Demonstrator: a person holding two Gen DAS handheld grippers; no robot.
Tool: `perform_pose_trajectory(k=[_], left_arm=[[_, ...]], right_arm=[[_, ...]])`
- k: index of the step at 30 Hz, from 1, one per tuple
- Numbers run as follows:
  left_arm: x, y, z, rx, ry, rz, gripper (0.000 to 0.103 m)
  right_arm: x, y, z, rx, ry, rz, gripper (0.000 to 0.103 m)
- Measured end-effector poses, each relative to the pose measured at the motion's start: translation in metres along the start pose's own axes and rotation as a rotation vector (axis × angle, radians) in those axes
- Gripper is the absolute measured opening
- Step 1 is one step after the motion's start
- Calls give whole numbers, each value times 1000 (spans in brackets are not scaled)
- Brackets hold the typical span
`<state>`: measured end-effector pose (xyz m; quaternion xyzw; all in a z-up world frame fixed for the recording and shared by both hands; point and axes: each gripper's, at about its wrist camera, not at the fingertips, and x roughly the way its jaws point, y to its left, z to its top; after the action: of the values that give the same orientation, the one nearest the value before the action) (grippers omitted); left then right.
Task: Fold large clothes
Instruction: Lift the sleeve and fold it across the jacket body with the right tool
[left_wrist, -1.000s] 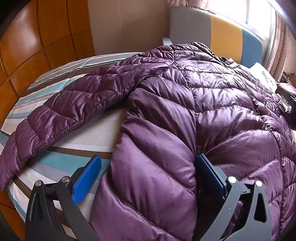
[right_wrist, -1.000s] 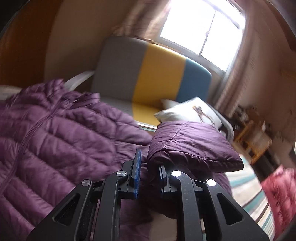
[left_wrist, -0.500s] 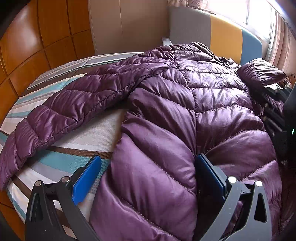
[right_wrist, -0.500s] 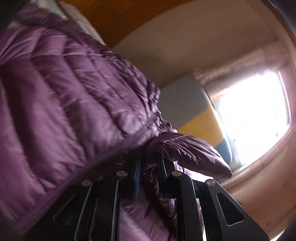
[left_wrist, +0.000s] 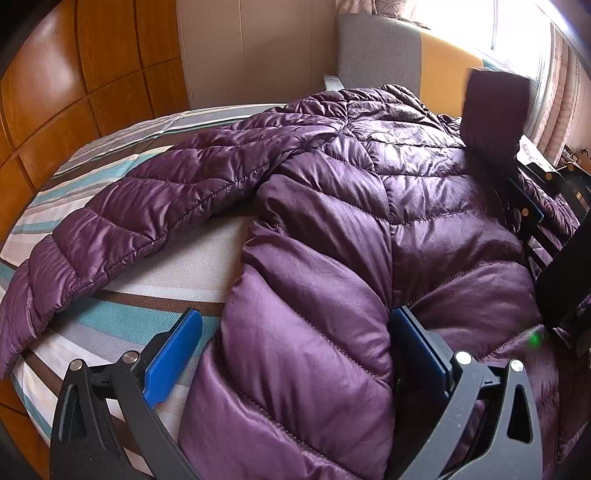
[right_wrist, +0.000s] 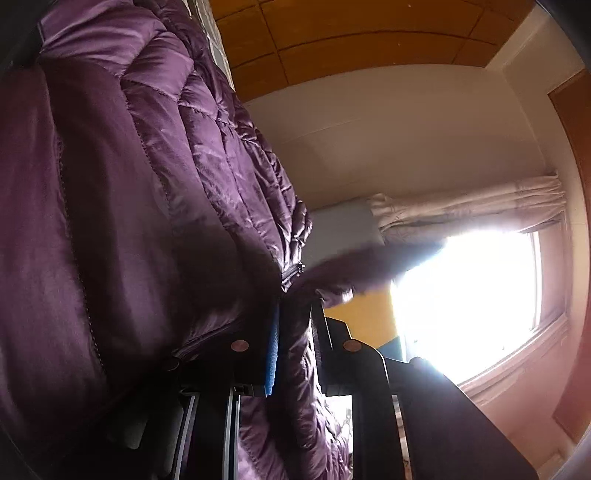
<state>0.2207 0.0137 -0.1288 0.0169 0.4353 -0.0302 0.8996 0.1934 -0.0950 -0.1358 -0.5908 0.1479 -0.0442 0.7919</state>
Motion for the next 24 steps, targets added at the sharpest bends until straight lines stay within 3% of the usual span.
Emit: perform_pose_trajectory(k=[2,4,6,7,10,14,18,21,24], left_arm=[[0,0,0,0,0,-1,101],[0,0,0,0,0,-1,101],[0,0,0,1,2,1,101],[1,0,0,2,3,3,101],[1,-2,2,4,15,12,101],[-4,-3,8,-33,48,4,101],[-19,-17,20,23,3,-10,101],[-29,-26,37,15,-46,-58,101],[-27,-34,61,-3,-72,-92,101]], right_arm=[[0,-8,-3,60,37,65,16],[-4,-21,-12,151,71,128,24],[-15,-35,-21,231,73,142,51],[-20,-43,-26,277,68,148,54],[-24,-75,-49,478,109,216,55],[-9,-120,-106,820,282,228,55],[11,-148,-179,1183,483,181,49],[29,-153,-215,1348,601,139,46],[49,-143,-216,1402,598,194,43]])
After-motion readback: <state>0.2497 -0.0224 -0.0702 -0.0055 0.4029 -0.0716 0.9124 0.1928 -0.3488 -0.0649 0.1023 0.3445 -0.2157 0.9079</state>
